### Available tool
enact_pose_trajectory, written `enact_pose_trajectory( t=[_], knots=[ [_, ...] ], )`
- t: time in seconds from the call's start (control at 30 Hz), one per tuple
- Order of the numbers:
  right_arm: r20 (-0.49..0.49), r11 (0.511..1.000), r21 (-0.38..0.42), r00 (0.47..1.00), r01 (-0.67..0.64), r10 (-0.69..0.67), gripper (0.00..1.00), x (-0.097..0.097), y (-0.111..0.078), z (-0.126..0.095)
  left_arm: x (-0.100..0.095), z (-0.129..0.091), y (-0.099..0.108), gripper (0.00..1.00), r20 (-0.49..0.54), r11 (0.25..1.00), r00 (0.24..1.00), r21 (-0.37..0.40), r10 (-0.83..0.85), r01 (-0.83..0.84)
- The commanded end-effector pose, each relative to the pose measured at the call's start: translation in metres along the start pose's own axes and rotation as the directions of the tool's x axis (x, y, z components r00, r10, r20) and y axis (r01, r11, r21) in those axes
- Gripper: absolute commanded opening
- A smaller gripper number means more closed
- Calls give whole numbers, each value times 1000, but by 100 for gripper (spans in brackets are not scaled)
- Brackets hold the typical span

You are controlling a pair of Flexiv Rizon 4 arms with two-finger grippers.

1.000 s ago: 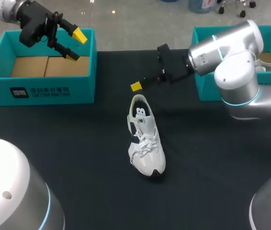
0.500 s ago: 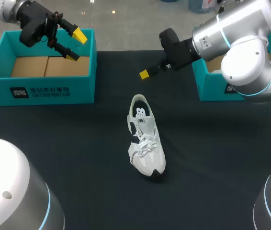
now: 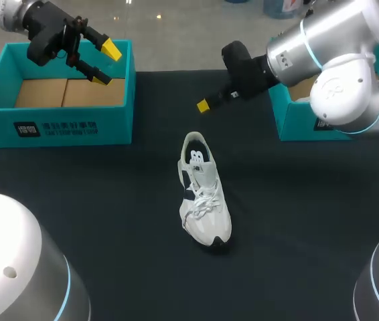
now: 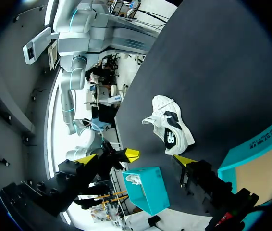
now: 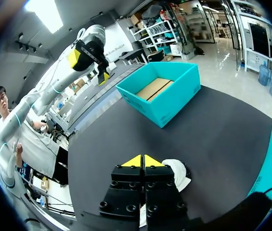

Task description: Take the shoe out of the shoebox, open the shoe tongue, remove and reinsert the insole, then place the shoe into the shoebox

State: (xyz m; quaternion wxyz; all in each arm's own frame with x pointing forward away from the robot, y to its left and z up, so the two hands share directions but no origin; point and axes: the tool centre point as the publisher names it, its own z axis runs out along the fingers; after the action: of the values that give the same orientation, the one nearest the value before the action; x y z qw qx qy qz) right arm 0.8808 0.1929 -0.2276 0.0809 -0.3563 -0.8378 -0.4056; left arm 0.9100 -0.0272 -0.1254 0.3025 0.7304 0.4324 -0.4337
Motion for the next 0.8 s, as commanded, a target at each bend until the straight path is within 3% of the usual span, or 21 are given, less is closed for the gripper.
enact_pose_trajectory(
  t=[0.03, 0.07, 0.13, 0.37, 0.8],
  knots=[
    [239, 998, 1, 969, -65, 63, 0, 13, -7, 7, 0, 0, 0, 100, -2, 1000, 1000, 0, 0, 0],
    [265, 997, -19, 961, -80, 82, 0, 13, -9, 6, 0, 0, 0, 100, -2, 1000, 1000, 0, 0, 0],
    [358, 995, 5, 930, -95, 87, 0, 13, -11, 5, 0, 0, 0, 100, -2, 1000, 1000, 0, 0, 0],
    [545, 976, 73, 828, -206, 134, 0, 6, -16, 9, 0, 0, 0, 100, -2, 1000, 1000, 0, 0, 0],
    [545, 976, 73, 828, -206, 134, 0, 6, -16, 9, 0, 0, 0, 100, -2, 1000, 1000, 0, 0, 0]
  ],
)
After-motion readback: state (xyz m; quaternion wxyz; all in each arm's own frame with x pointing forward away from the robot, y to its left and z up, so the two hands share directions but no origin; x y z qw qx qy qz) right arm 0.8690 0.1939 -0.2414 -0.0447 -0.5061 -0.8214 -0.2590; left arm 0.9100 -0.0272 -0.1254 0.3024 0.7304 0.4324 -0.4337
